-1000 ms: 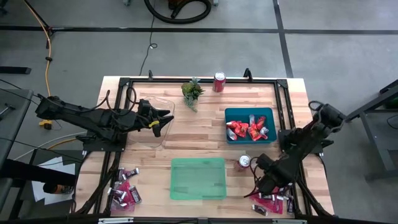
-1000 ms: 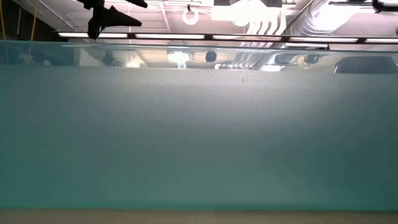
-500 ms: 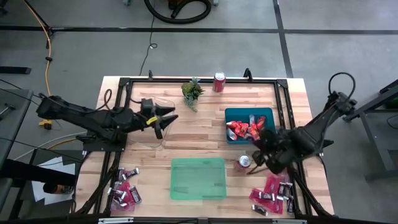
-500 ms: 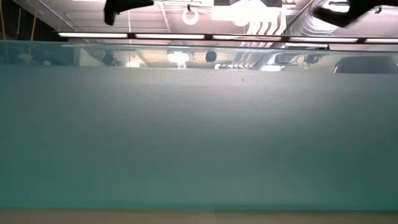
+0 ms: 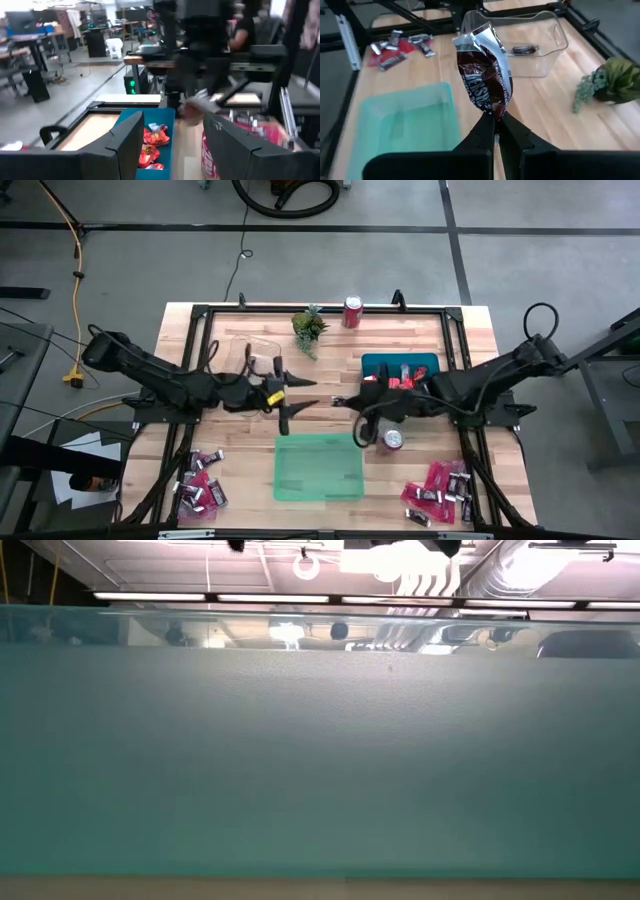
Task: Sort candy
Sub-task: Put the brown chocolate bar into the transparent bin
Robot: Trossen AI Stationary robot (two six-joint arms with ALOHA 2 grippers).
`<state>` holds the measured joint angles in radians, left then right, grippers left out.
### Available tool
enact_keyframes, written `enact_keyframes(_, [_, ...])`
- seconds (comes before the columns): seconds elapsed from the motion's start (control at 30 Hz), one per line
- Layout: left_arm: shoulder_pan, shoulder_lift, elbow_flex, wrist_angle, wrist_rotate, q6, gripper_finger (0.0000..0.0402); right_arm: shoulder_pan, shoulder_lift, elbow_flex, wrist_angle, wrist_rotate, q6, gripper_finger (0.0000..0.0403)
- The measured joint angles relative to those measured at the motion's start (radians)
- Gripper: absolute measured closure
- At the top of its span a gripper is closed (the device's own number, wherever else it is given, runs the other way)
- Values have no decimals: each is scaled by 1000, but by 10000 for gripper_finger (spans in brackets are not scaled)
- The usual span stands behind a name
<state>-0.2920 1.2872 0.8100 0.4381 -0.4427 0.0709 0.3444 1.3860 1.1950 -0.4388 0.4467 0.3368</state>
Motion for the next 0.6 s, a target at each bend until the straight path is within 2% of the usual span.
enact_keyframes(0.17, [-25,44,89,-140,0,119,209,-40,23,-1,13,-84,-41,402])
enact_keyframes(0.3, [-33,70,126,-218,6,206,209,-44,26,0,22,-90,-73,402])
enact_keyframes(0.6, [-22,112,145,-185,20,222,209,-44,29,14,26,-91,-110,402])
